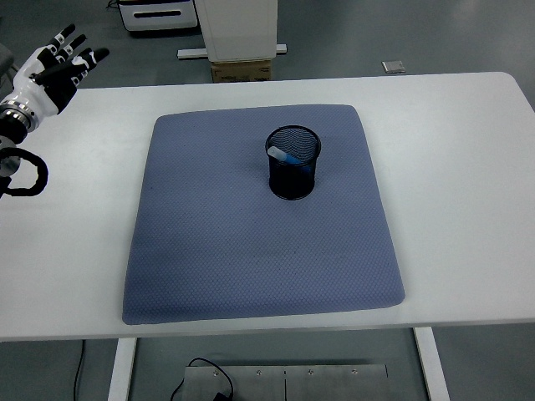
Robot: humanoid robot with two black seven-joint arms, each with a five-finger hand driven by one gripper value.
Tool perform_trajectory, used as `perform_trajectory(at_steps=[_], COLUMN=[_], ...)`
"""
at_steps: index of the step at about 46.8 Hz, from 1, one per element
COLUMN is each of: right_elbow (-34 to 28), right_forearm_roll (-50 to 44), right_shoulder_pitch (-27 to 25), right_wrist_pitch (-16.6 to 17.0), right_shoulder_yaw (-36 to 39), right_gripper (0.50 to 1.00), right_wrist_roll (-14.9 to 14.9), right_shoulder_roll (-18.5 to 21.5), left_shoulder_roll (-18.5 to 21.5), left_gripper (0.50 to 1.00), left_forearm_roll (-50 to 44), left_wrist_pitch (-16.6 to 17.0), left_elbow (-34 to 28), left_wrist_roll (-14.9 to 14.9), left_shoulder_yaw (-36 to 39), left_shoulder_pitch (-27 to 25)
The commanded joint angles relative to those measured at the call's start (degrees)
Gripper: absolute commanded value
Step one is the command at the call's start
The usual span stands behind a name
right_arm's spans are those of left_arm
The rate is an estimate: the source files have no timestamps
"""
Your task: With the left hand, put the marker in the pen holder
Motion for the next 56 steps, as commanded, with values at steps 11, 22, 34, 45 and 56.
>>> perform_trajectory(at_steps=[11, 22, 34, 45, 56], right_elbow=[0.0, 0.0, 0.2, 0.1, 0.0], right_forearm_roll=[0.0, 0.0, 0.1, 0.4, 0.4], right_shoulder_pitch=[0.0, 0.0, -0.1, 0.0, 0.2], right_wrist_pitch=[0.0, 0.0, 0.1, 0.0, 0.0], right_shoulder_yaw=[0.0, 0.0, 0.1, 0.3, 0.2], right_gripper=[1.0, 1.0, 1.0, 1.0, 1.0], right_wrist_roll=[0.0, 0.0, -0.7, -0.8, -0.8], right_shoulder_roll=[0.0, 0.0, 0.0, 0.0, 0.0], left_shoulder_roll=[1.0, 3.4, 4.3, 3.0, 0.8], left_gripper=[1.0, 1.0, 1.0, 1.0, 1.0], left_forearm_roll=[-7.4, -10.4, -10.4, -10.2, -9.7], left_wrist_pitch=[-4.9, -6.7, -8.2, -8.1, -8.2], left_elbow=[0.0, 0.0, 0.0, -0.1, -0.1], left_wrist_roll=[-0.4, -0.4, -1.8, -2.1, -2.1], left_shoulder_yaw=[-4.8, -5.5, -6.5, -6.6, -6.6], left_shoulder_pitch=[6.0, 10.6, 13.7, 13.0, 12.1])
